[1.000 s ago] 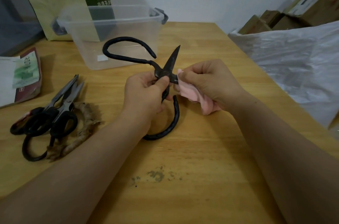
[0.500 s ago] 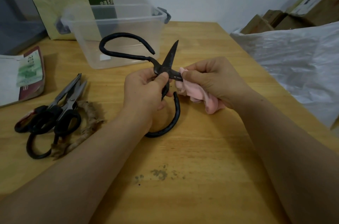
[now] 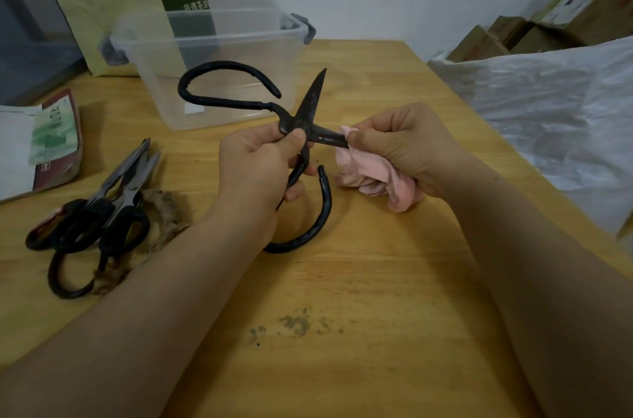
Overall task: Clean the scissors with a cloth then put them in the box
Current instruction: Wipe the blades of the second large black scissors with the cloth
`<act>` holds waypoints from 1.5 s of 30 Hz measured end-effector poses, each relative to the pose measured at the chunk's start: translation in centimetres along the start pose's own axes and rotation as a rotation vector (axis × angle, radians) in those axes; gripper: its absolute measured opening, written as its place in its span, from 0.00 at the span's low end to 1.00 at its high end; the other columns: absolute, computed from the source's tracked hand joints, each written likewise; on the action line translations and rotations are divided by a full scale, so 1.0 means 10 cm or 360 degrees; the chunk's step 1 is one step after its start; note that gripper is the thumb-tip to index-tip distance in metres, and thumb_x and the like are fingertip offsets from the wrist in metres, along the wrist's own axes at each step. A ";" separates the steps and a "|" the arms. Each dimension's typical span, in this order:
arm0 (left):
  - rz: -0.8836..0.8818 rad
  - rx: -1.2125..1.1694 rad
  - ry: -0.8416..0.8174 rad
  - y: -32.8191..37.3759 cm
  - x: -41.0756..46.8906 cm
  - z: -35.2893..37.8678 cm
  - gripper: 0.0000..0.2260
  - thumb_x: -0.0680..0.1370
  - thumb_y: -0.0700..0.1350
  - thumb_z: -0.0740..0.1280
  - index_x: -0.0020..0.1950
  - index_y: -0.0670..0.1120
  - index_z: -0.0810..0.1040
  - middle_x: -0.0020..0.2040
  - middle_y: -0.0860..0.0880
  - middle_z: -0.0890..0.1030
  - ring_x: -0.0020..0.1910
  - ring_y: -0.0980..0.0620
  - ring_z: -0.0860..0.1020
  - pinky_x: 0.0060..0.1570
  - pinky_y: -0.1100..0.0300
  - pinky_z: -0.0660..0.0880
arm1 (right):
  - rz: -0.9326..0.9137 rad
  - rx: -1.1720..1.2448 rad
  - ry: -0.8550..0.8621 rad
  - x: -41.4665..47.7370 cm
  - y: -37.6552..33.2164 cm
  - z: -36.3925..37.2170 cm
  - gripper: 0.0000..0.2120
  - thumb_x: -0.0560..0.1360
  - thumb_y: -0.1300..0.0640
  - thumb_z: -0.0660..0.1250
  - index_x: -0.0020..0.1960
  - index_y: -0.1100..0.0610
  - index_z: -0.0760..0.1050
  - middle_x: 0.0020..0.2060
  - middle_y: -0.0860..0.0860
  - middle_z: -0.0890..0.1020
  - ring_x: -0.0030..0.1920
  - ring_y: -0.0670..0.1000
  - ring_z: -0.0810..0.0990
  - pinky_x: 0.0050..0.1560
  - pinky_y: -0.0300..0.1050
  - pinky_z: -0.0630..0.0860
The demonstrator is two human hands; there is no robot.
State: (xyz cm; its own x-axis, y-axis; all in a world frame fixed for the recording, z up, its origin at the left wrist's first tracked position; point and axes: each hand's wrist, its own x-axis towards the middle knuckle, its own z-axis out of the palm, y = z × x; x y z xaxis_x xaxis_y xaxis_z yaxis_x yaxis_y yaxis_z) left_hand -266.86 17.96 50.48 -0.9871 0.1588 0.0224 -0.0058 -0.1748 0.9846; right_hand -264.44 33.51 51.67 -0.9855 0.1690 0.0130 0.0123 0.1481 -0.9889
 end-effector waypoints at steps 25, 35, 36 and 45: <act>0.0022 0.0113 0.0160 0.08 0.08 -0.11 0.07 0.80 0.39 0.62 0.46 0.41 0.78 0.40 0.45 0.79 0.29 0.58 0.76 0.22 0.65 0.65 | -0.0286 -0.0497 0.0492 -0.05 -0.07 -0.16 0.12 0.77 0.53 0.67 0.44 0.61 0.82 0.29 0.61 0.82 0.25 0.56 0.80 0.22 0.46 0.76; 0.0037 0.0270 0.0062 -0.06 0.02 0.05 0.09 0.79 0.38 0.61 0.43 0.46 0.78 0.40 0.44 0.79 0.29 0.54 0.77 0.20 0.63 0.63 | -0.0737 -0.1071 0.0190 0.02 0.06 0.21 0.18 0.77 0.61 0.65 0.66 0.51 0.74 0.56 0.47 0.76 0.57 0.42 0.73 0.59 0.31 0.69; 0.0030 0.0259 0.0063 -0.06 0.01 0.06 0.10 0.80 0.38 0.60 0.43 0.46 0.78 0.40 0.44 0.80 0.28 0.54 0.77 0.20 0.64 0.63 | -0.0735 -0.0996 0.0217 0.04 0.09 0.21 0.18 0.75 0.60 0.68 0.64 0.52 0.76 0.56 0.47 0.79 0.57 0.44 0.75 0.61 0.38 0.72; -0.0048 0.0201 0.0094 -0.06 0.01 0.03 0.08 0.80 0.37 0.61 0.43 0.44 0.75 0.37 0.43 0.77 0.25 0.56 0.76 0.19 0.65 0.63 | -0.0900 -0.1097 0.0109 0.10 0.13 0.19 0.06 0.68 0.62 0.75 0.44 0.60 0.84 0.44 0.51 0.82 0.48 0.50 0.80 0.53 0.51 0.76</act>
State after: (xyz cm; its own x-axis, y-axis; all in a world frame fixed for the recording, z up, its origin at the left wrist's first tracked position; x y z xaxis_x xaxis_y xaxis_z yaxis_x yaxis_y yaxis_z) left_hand -266.93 18.39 49.91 -0.9945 0.1041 -0.0139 -0.0188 -0.0465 0.9987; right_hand -265.71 32.05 50.13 -0.8631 -0.0524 0.5023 -0.3519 0.7758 -0.5238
